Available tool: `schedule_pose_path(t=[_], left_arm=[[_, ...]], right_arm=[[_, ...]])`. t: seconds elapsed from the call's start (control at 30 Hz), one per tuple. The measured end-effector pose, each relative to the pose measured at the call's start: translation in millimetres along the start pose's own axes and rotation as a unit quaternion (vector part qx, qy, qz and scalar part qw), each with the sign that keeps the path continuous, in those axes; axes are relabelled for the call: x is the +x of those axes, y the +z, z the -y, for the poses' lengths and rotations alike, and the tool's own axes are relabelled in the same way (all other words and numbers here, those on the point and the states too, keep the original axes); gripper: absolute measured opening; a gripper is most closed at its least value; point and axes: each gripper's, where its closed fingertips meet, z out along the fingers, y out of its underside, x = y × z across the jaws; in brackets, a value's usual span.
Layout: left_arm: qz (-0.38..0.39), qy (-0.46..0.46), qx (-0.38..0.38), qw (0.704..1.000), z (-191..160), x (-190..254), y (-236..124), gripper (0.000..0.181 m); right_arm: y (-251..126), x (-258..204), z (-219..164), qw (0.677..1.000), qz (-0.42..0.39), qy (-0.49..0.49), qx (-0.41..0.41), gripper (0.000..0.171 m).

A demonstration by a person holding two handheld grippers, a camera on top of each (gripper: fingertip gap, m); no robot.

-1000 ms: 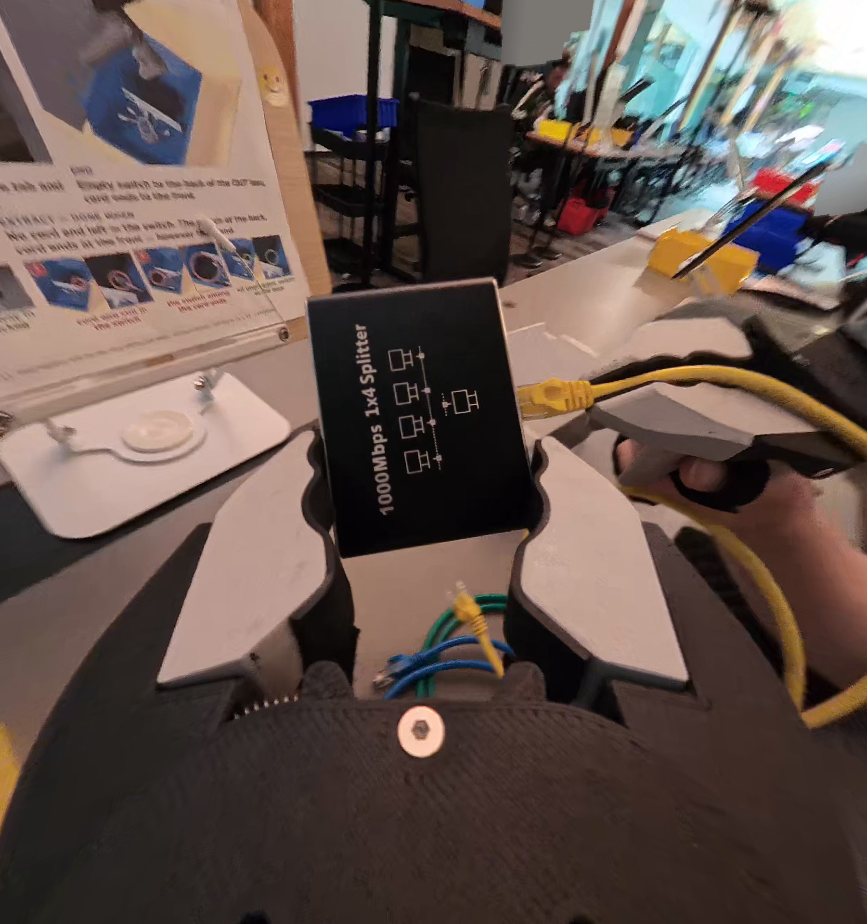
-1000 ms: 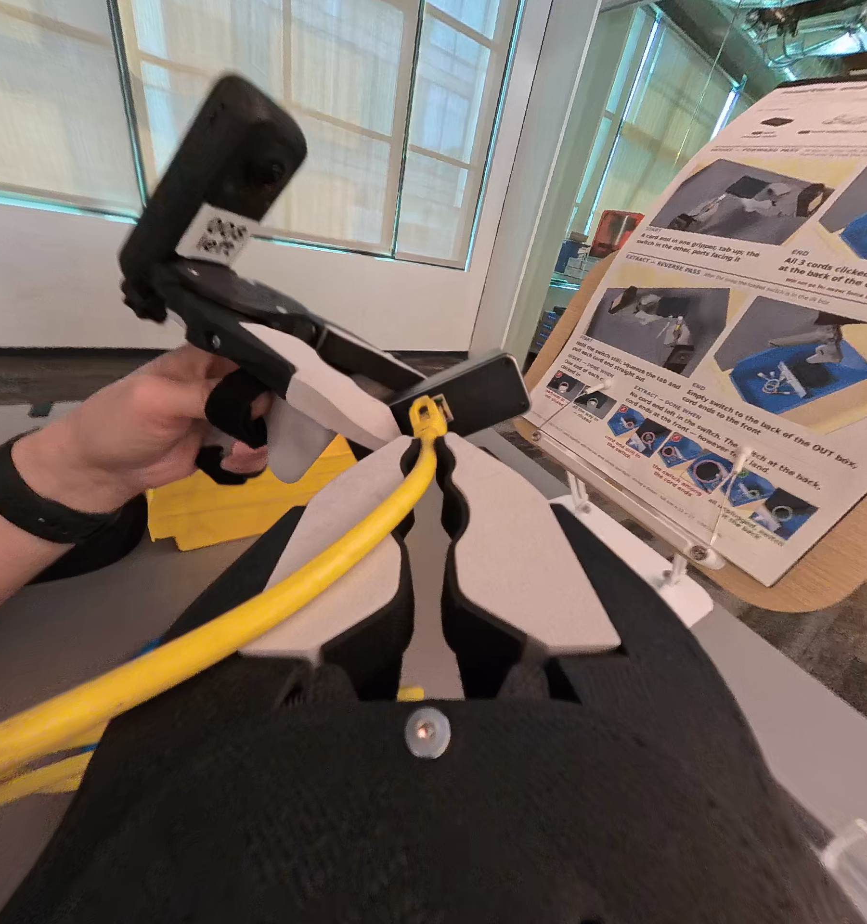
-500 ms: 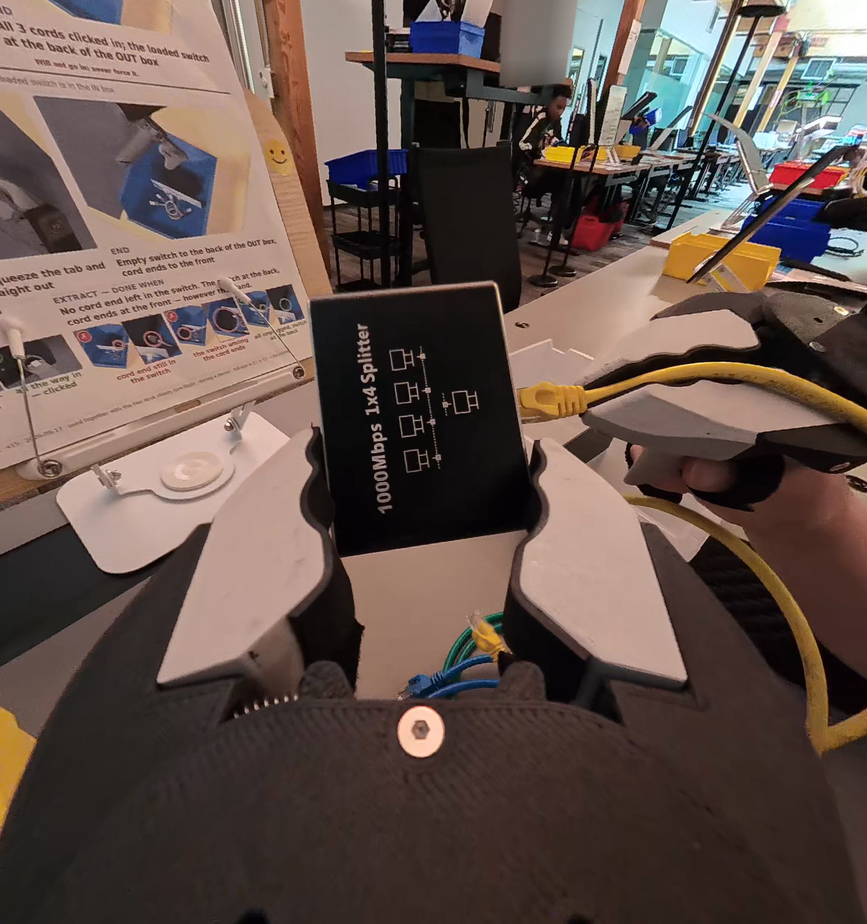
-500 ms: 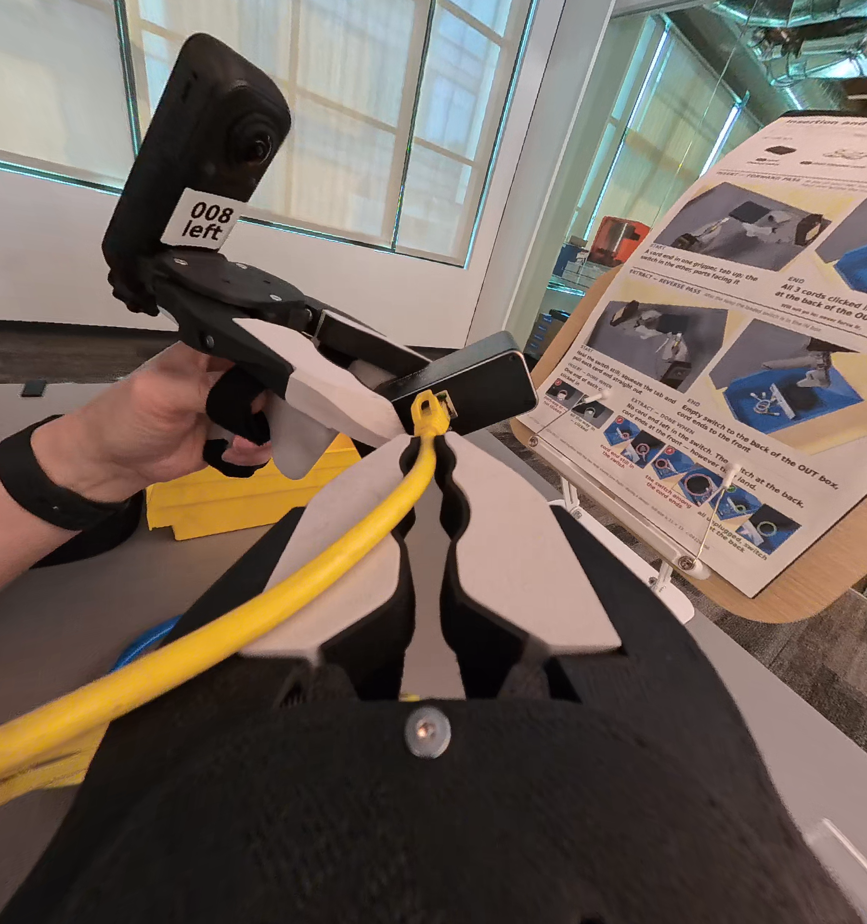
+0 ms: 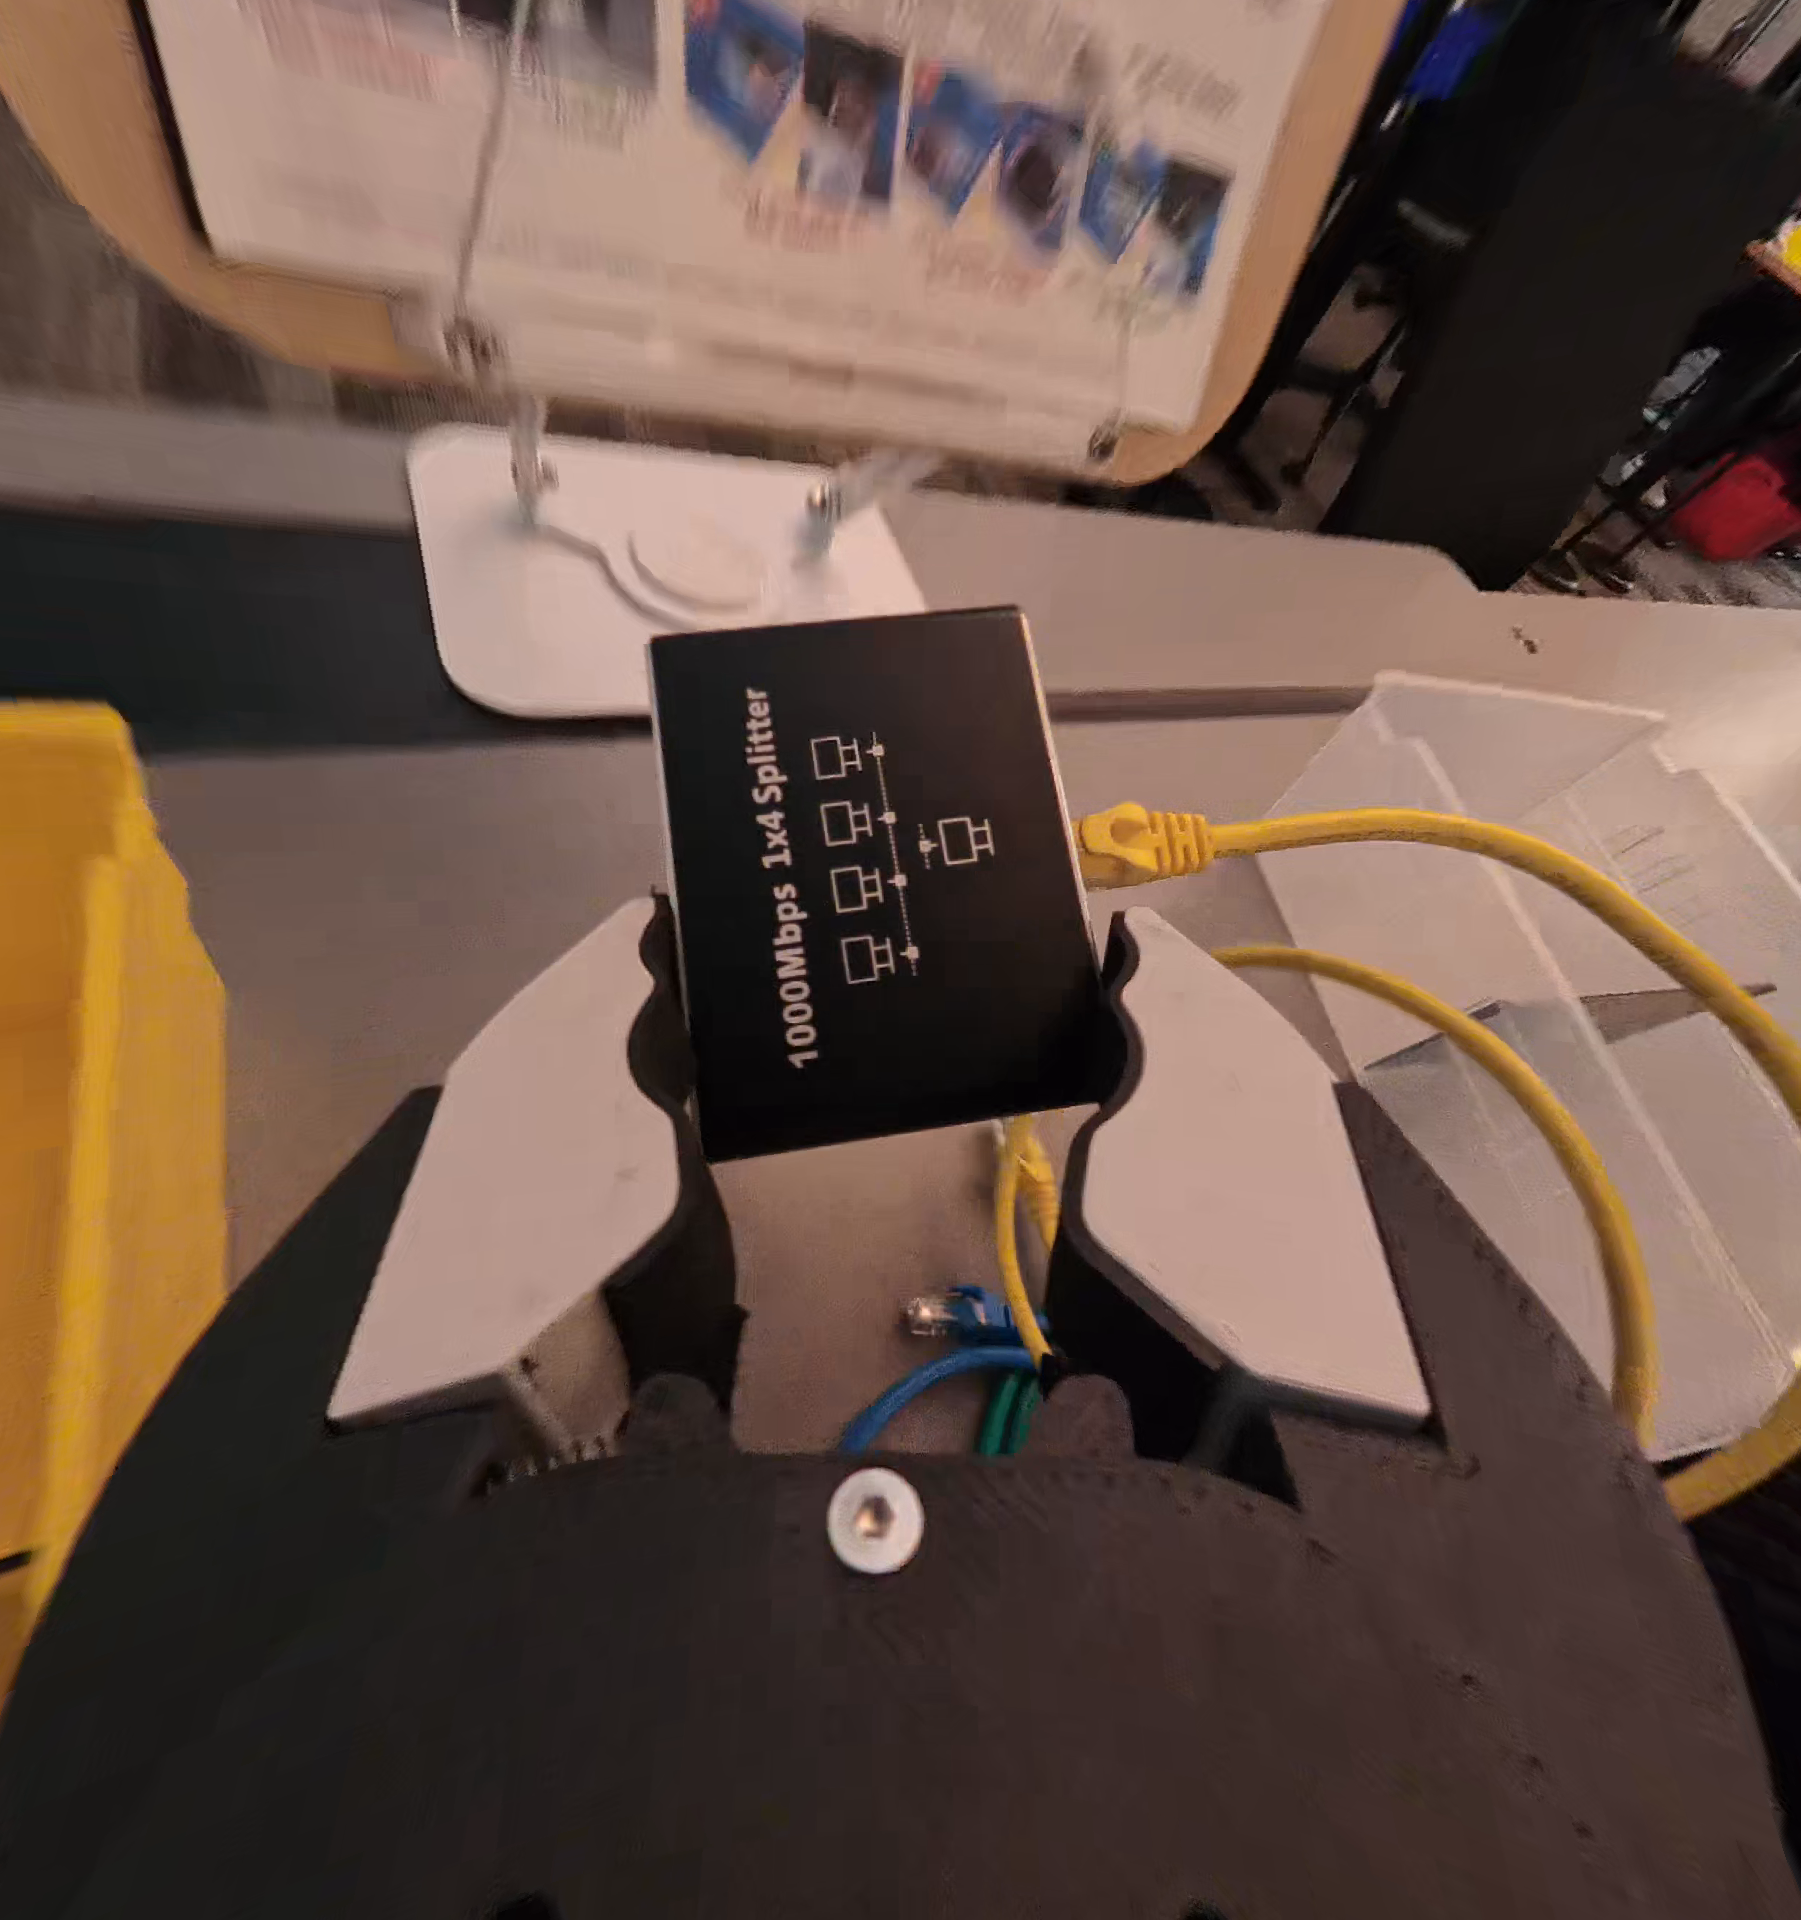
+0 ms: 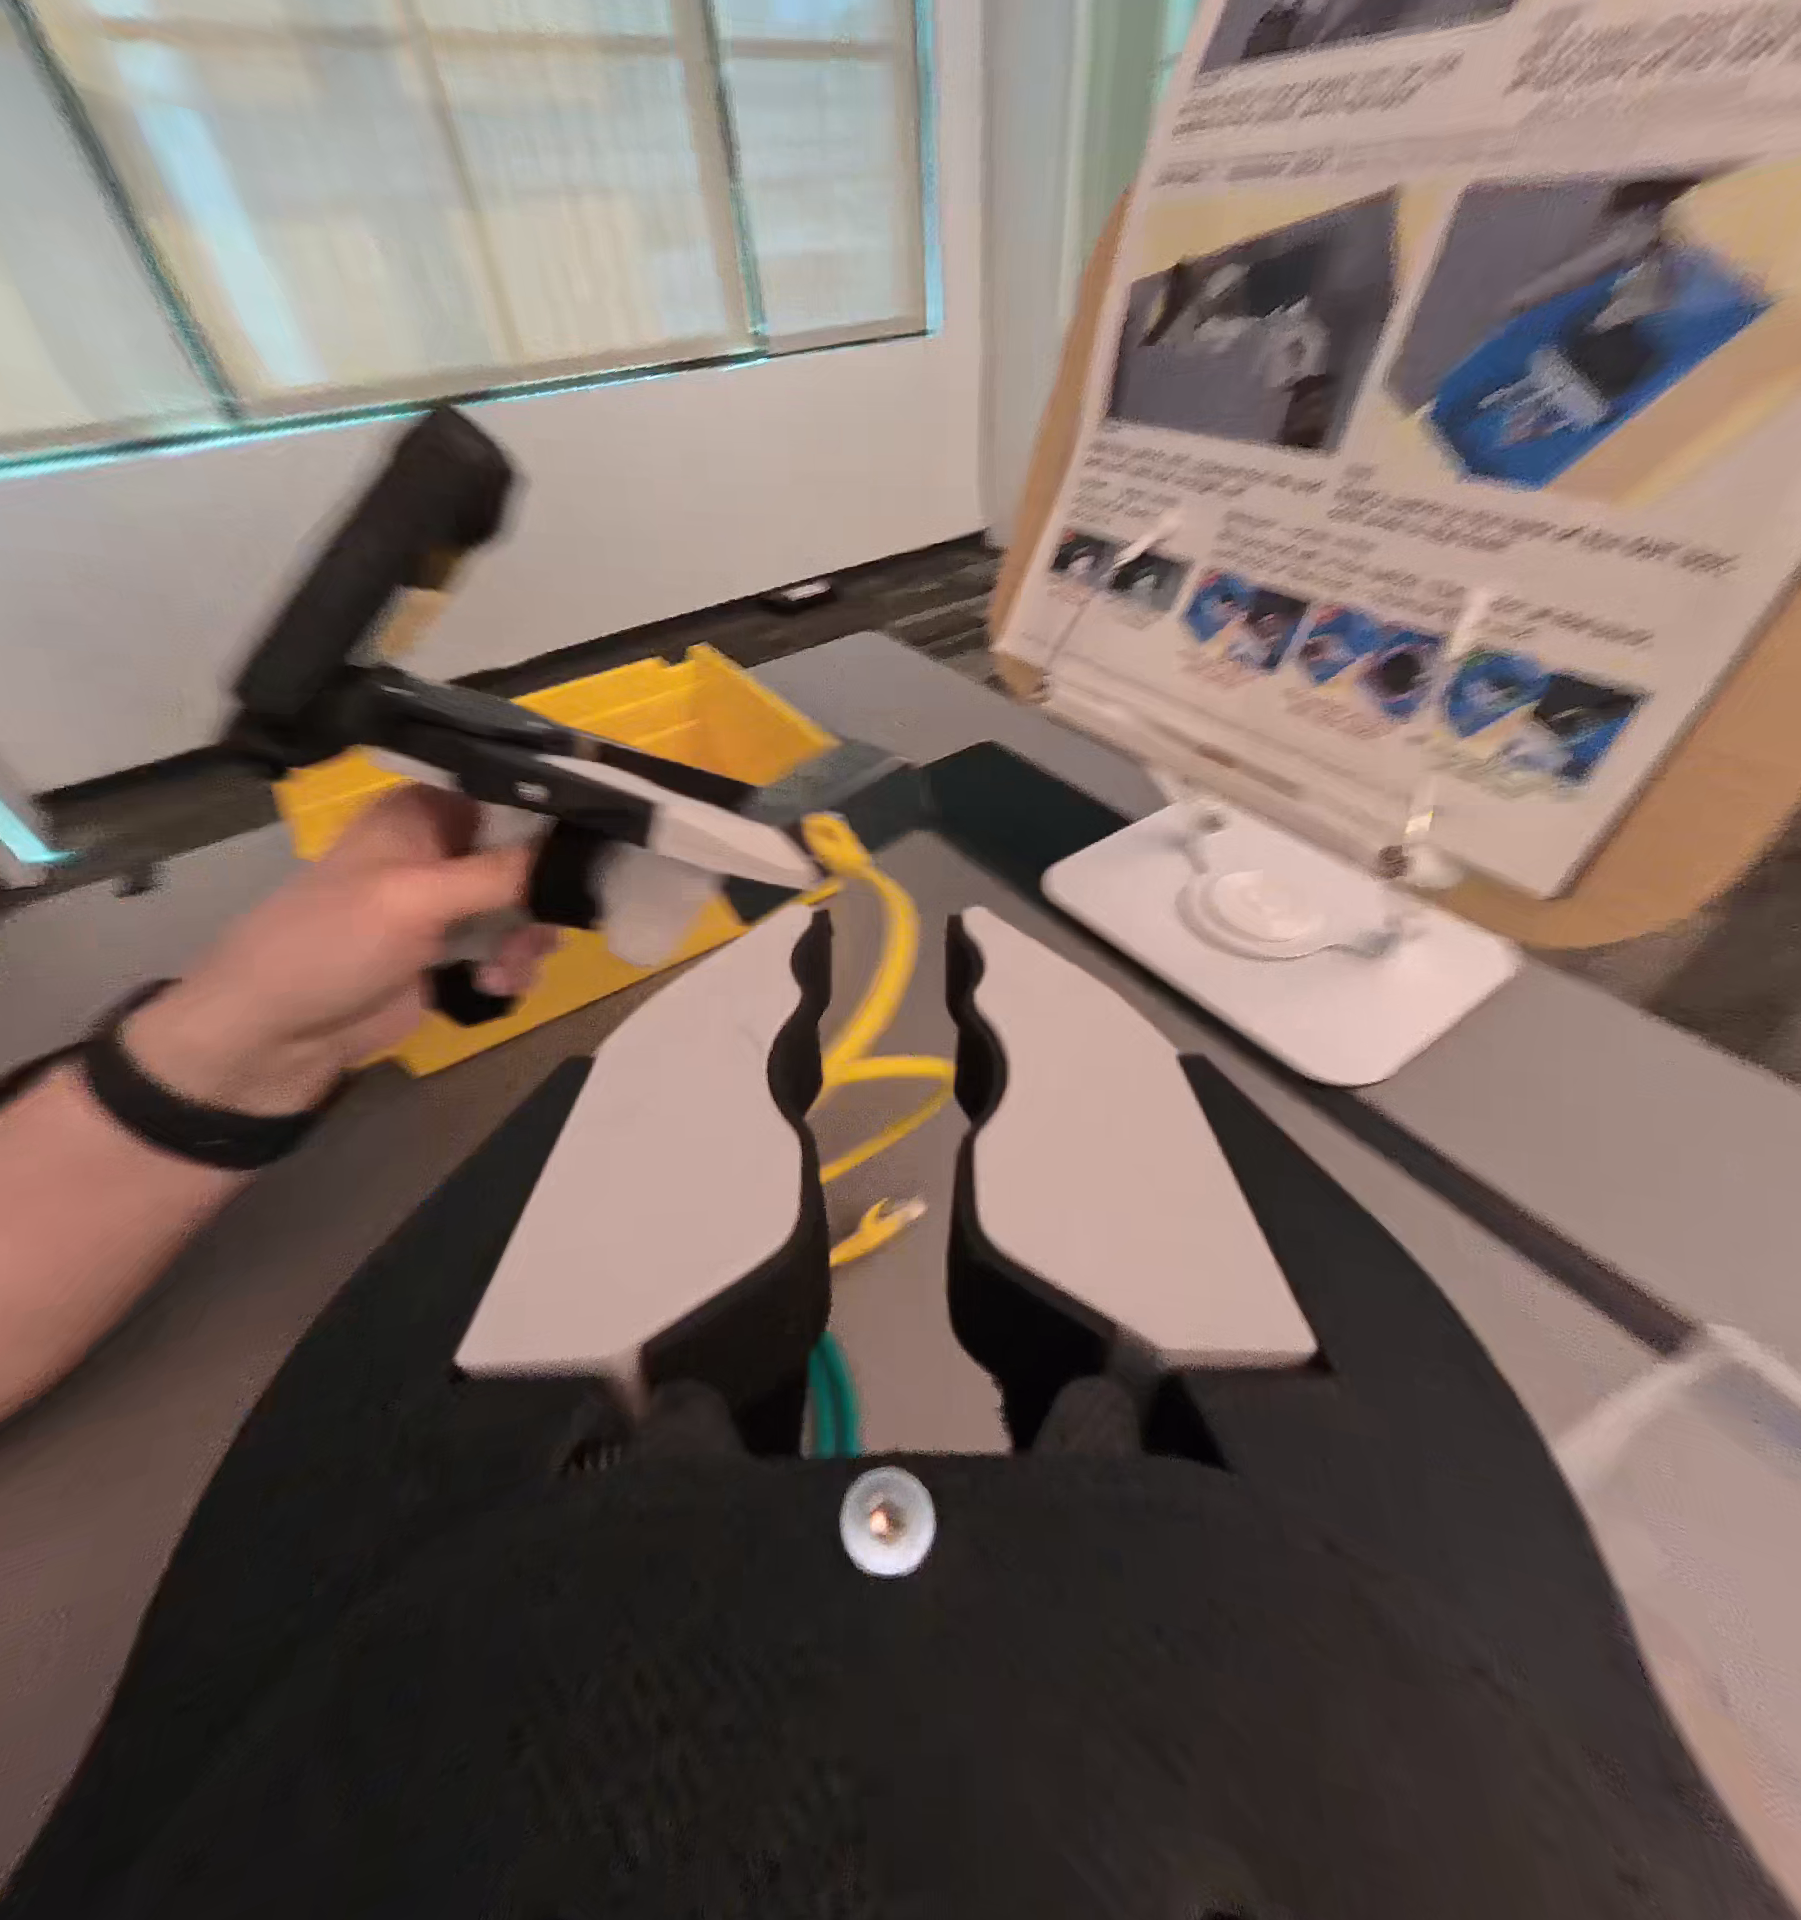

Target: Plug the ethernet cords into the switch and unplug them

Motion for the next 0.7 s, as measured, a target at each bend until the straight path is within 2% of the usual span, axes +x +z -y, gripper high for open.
schedule_pose_path(t=[0.03, 0.1, 0.17, 0.23, 0.4, 0.5, 0.63, 0.7], left_arm=[[-0.001, -0.016, -0.018, 1.0, -11, -4, 10, 0.076], [0.008, -0.025, -0.056, 0.998, -32, -10, 27, 0.076], [0.035, -0.009, -0.101, 0.994, -52, -20, 38, 0.076], [0.057, -0.001, -0.133, 0.989, -70, -28, 46, 0.076], [0.109, 0.021, -0.204, 0.973, -112, -45, 59, 0.076], [0.128, 0.048, -0.213, 0.968, -120, -44, 60, 0.076], [0.058, 0.105, -0.273, 0.955, -122, -18, 55, 0.08], [0.027, 0.216, -0.309, 0.926, -109, -11, 52, 0.081]], right_arm=[[4, -8, -7, 0.999, 0.024, 0.015, -0.021, 0.022], [16, -18, -34, 0.994, 0.042, 0.008, -0.099, 0.029], [24, -19, -66, 0.982, 0.029, -0.036, -0.186, 0.032], [28, -14, -85, 0.97, 0.009, -0.063, -0.233, 0.032], [24, -11, -86, 0.969, 0.008, -0.054, -0.241, 0.032], [18, -8, -82, 0.97, 0.006, -0.055, -0.239, 0.032], [9, -6, -71, 0.974, 0.007, -0.054, -0.221, 0.032], [5, -5, -65, 0.976, 0.011, -0.051, -0.21, 0.032]])
